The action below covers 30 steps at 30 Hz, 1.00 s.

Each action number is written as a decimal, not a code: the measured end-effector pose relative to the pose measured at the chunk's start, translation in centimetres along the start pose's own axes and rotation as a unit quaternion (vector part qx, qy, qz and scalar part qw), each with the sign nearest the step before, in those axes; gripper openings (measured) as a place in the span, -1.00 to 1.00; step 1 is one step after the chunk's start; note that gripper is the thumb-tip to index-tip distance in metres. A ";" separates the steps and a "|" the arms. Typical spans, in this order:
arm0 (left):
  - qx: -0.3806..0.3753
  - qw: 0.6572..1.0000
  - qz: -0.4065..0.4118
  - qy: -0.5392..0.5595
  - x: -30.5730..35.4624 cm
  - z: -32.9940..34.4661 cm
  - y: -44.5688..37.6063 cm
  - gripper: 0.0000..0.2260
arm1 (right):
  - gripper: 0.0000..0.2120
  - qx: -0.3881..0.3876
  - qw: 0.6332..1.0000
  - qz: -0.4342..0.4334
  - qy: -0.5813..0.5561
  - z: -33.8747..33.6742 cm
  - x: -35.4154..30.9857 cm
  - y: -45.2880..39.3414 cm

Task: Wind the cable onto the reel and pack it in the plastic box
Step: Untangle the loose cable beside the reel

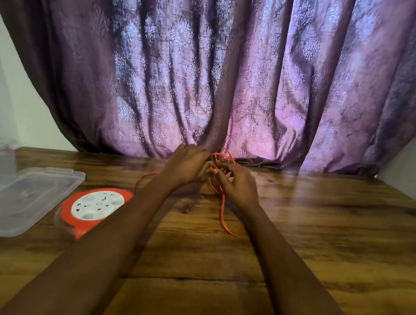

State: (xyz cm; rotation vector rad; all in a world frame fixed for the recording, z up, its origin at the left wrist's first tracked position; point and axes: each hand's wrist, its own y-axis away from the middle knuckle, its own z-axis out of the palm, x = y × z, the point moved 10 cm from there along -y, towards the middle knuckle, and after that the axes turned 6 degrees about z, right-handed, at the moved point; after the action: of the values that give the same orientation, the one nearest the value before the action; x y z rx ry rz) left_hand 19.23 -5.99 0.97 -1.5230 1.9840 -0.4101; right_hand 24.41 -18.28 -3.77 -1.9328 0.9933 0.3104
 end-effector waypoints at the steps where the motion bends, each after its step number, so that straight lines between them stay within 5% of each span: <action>1: 0.013 1.000 0.003 0.012 0.0 -0.4 0.1 -0.76 | -0.66 0.015 0.999 0.004 0.035 -0.2 0.0 0.1; 5: 0.118 0.981 -0.070 0.137 -2.5 -3.3 1.5 -0.84 | -0.63 0.003 0.979 0.018 0.203 1.1 0.7 -0.1; 11: 0.208 0.918 -0.281 0.191 -11.9 -6.0 5.7 -0.85 | -0.60 -0.080 0.963 0.096 0.239 2.0 5.2 -0.3; 17: -0.032 0.911 -0.396 0.113 -15.3 -1.3 9.9 -0.72 | -0.76 -0.102 0.973 0.104 0.178 2.4 4.3 -0.1; 19: -0.023 0.932 -0.354 0.073 -13.6 -1.4 9.6 -0.61 | -0.77 -0.105 0.978 0.089 0.157 2.5 3.6 0.0; 22: 0.040 0.980 -0.185 0.069 -8.2 -2.5 6.5 -0.58 | -0.79 -0.080 0.988 0.067 0.111 2.1 2.6 0.1; 25: -0.092 0.987 -0.062 0.113 -2.7 0.1 3.6 -0.66 | -0.82 -0.054 0.995 0.029 0.081 1.6 1.2 0.1; 27: -0.155 0.985 -0.021 0.069 -0.2 1.9 3.0 -0.58 | -0.79 -0.043 0.997 0.006 0.061 1.3 0.4 0.2; 30: -0.080 0.996 -0.029 0.030 0.6 1.5 2.6 -0.60 | -0.75 -0.032 0.999 -0.017 0.033 1.0 -0.1 0.4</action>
State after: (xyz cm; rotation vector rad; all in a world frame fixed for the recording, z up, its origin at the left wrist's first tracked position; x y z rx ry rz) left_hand 18.07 -5.68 -1.80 -1.6882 2.0644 -0.3304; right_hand 24.23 -17.57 -4.52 -2.0273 1.0039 0.2624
